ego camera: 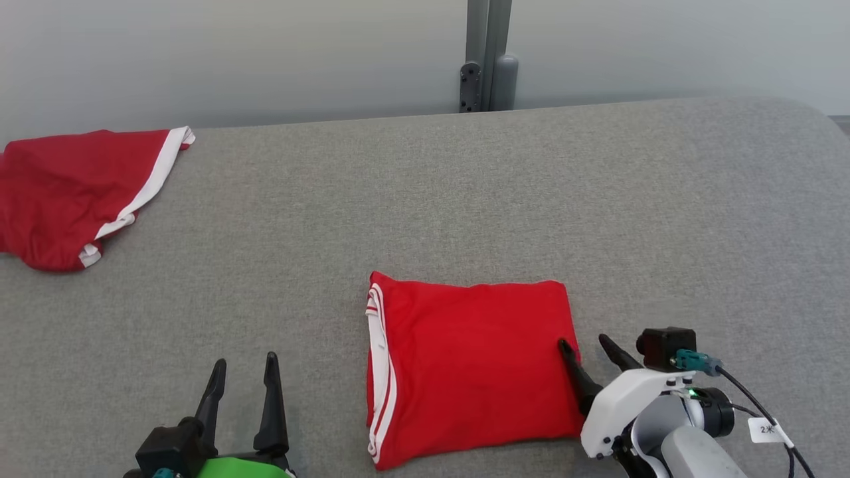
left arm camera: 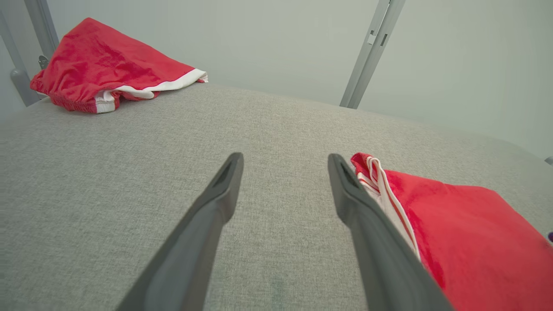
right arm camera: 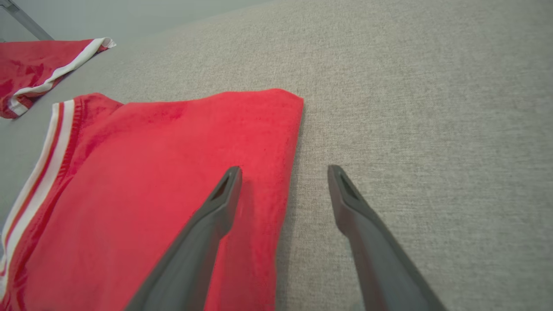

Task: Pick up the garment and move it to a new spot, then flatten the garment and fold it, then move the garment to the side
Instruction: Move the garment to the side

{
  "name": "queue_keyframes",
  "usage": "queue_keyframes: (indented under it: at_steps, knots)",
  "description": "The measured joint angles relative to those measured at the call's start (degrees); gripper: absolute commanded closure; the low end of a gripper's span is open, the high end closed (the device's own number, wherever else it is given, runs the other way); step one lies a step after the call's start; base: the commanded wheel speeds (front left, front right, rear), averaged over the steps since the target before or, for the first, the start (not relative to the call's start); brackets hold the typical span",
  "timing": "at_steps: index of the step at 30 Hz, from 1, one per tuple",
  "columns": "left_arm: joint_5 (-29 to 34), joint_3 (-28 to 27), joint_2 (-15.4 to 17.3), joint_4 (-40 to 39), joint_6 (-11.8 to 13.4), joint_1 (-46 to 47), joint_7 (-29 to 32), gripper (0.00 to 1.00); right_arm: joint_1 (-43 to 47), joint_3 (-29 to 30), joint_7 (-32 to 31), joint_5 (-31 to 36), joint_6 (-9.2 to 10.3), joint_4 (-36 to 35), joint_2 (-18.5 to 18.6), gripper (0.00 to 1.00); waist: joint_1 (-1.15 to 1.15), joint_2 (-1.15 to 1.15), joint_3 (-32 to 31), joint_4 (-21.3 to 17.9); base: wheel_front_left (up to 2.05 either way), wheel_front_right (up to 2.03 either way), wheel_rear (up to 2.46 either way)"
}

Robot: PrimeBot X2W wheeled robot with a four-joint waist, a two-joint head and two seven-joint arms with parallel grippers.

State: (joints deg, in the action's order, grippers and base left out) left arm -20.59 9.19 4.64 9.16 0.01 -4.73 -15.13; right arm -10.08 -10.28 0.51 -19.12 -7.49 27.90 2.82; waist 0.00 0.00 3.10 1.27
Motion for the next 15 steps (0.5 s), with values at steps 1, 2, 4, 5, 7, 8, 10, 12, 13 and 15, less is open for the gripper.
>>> queue_keyframes:
  at_steps: [1, 2, 4, 5, 7, 8, 10, 12, 13, 15]
  knots:
    - [0.01, 0.0, -0.05, 0.02, 0.0, 0.02, 0.0, 0.0, -0.56, -0.37, -0.27, -0.4, 0.0, 0.74, 0.01, 0.0, 0.0, 0.0, 0.21, 0.32, 0.0, 0.0, 0.0]
    - [0.01, -0.04, -0.11, 0.08, 0.0, 0.05, 0.0, 0.0, -1.09, -0.63, -0.51, -0.7, 0.01, 1.52, 0.04, 0.0, 0.0, 0.0, 0.4, 0.64, 0.0, 0.0, 0.0]
    - [0.03, -0.1, -0.18, 0.14, -0.02, 0.14, 0.0, 0.0, -2.21, -1.13, -0.91, -1.44, 0.0, 3.0, 0.13, 0.0, 0.0, 0.0, 0.78, 1.29, 0.0, 0.0, 0.0]
    - [0.08, -0.13, -0.21, 0.19, -0.04, 0.16, 0.0, 0.0, -2.68, -1.3, -0.96, -1.67, 0.0, 3.67, 0.18, 0.0, 0.0, 0.0, 0.92, 1.58, 0.0, 0.0, 0.0]
    - [0.09, -0.22, -0.27, 0.27, -0.09, 0.25, 0.0, 0.0, -3.62, -1.54, -1.21, -1.98, 0.0, 5.09, 0.27, 0.0, 0.0, 0.0, 1.18, 2.1, 0.0, 0.0, 0.0]
    - [0.1, -0.32, -0.31, 0.32, -0.21, 0.35, 0.0, 0.0, -4.08, -1.6, -1.35, -2.11, 0.01, 5.87, 0.31, 0.0, 0.0, 0.0, 1.3, 2.35, 0.0, 0.0, 0.0]
    - [0.18, -0.44, -0.38, 0.32, -0.26, 0.44, 0.0, 0.0, -4.78, -1.85, -1.53, -2.55, 0.0, 6.95, 0.34, 0.0, 0.0, 0.0, 1.49, 2.63, 0.0, 0.0, 0.0]
    - [0.24, -0.63, -0.46, 0.33, -0.35, 0.51, 0.0, 0.0, -5.6, -2.02, -1.97, -3.49, 0.0, 8.14, 0.33, 0.42, 0.0, 0.0, 1.72, 2.79, 0.0, 0.0, 0.0]
    - [0.25, -0.74, -0.48, 0.33, -0.36, 0.55, 0.0, 0.0, -5.95, -2.16, -1.97, -3.72, 0.0, 8.53, 0.34, 0.57, 0.0, 0.0, 1.79, 2.79, 0.0, 0.0, 0.0]
    - [0.42, -0.89, -0.53, 0.29, -0.48, 0.57, 0.0, 0.0, -6.54, -2.56, -2.2, -4.49, 0.0, 9.38, 0.33, 0.73, 0.0, 0.0, 1.88, 2.65, 0.0, 0.0, 0.0]
